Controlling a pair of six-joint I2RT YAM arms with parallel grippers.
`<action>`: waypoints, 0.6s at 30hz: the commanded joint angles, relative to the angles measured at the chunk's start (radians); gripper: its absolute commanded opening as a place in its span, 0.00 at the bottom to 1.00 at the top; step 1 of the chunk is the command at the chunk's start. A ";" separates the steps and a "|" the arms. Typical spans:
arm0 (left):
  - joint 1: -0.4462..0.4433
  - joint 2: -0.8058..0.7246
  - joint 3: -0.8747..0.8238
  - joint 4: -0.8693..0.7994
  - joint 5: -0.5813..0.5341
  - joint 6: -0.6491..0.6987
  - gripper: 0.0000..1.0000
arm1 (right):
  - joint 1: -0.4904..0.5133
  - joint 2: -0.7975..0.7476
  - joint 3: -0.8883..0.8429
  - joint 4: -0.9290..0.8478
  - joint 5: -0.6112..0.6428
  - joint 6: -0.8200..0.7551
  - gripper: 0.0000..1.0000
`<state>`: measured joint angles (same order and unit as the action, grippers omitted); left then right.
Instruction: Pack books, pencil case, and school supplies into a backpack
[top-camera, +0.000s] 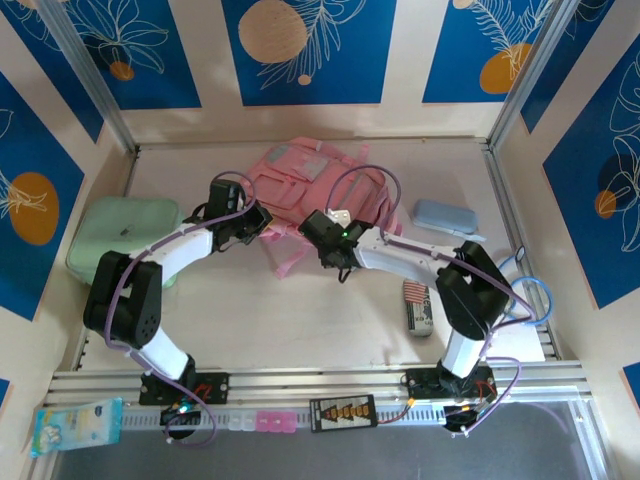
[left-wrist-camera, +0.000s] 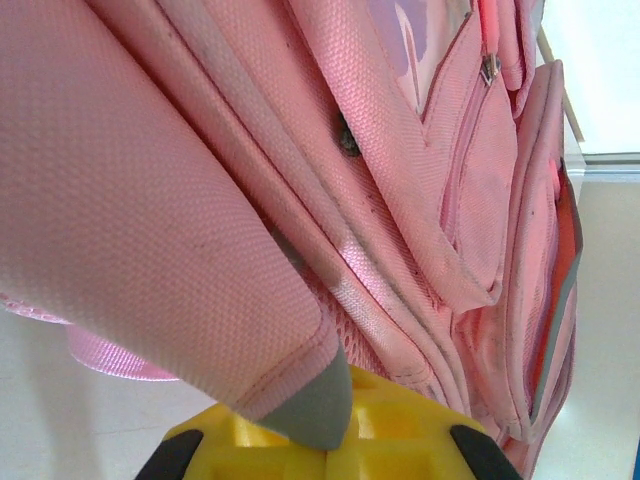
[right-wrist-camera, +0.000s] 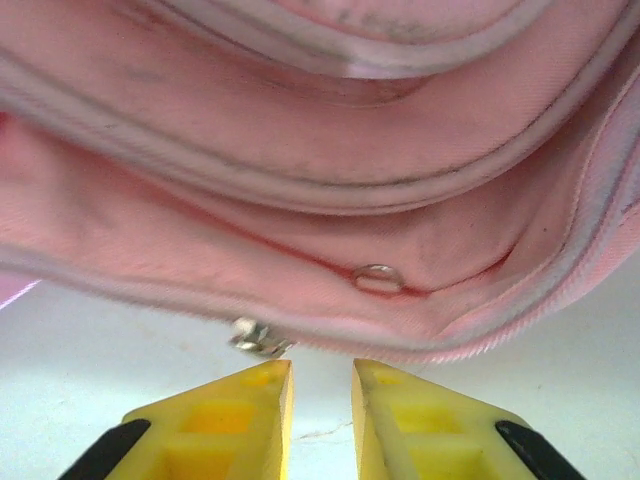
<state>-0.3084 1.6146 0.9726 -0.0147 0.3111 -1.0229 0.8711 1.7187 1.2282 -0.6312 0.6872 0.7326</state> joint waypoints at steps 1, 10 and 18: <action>0.006 -0.002 0.024 0.070 0.062 0.007 0.00 | 0.029 -0.099 -0.041 0.043 0.034 0.008 0.26; 0.006 -0.006 0.031 0.062 0.061 0.007 0.00 | -0.006 -0.061 -0.083 0.126 -0.092 0.048 0.37; 0.005 -0.005 0.030 0.059 0.062 0.006 0.00 | -0.029 0.035 -0.028 0.145 -0.061 0.040 0.33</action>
<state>-0.3077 1.6150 0.9726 -0.0147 0.3145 -1.0229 0.8497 1.7294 1.1568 -0.5007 0.6098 0.7597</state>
